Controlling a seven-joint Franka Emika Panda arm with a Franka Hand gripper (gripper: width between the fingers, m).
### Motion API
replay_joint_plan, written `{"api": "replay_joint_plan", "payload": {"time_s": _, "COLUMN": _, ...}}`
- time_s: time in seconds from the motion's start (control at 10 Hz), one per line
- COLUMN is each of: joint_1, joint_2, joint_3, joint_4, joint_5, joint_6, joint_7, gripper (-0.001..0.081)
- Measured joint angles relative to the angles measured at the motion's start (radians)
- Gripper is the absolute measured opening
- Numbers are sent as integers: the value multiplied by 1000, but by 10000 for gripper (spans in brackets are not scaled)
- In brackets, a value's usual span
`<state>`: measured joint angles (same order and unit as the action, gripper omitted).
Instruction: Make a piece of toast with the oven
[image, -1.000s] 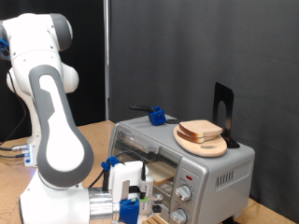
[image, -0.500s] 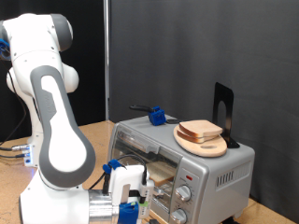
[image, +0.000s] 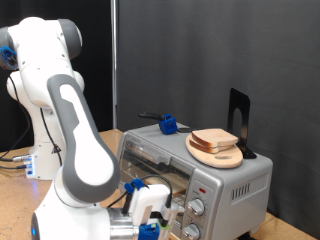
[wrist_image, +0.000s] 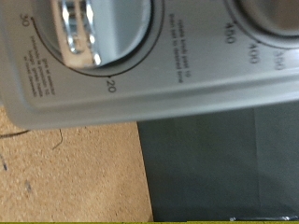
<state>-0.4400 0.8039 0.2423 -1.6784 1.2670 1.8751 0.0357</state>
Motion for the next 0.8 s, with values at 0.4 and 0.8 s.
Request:
{"api": "replay_joint_plan", "payload": {"time_s": 0.4, "joint_1": 6, "joint_2": 83, "joint_3": 2, "joint_4": 88, "joint_5": -38, "joint_6": -88, "joint_7": 21, "gripper": 682}}
{"api": "replay_joint_plan", "payload": {"time_s": 0.8, "joint_1": 7, "joint_2": 116, "joint_3": 13, "joint_4": 132, "joint_5": -5, "joint_6": -74, "joint_7": -33, "gripper": 682}}
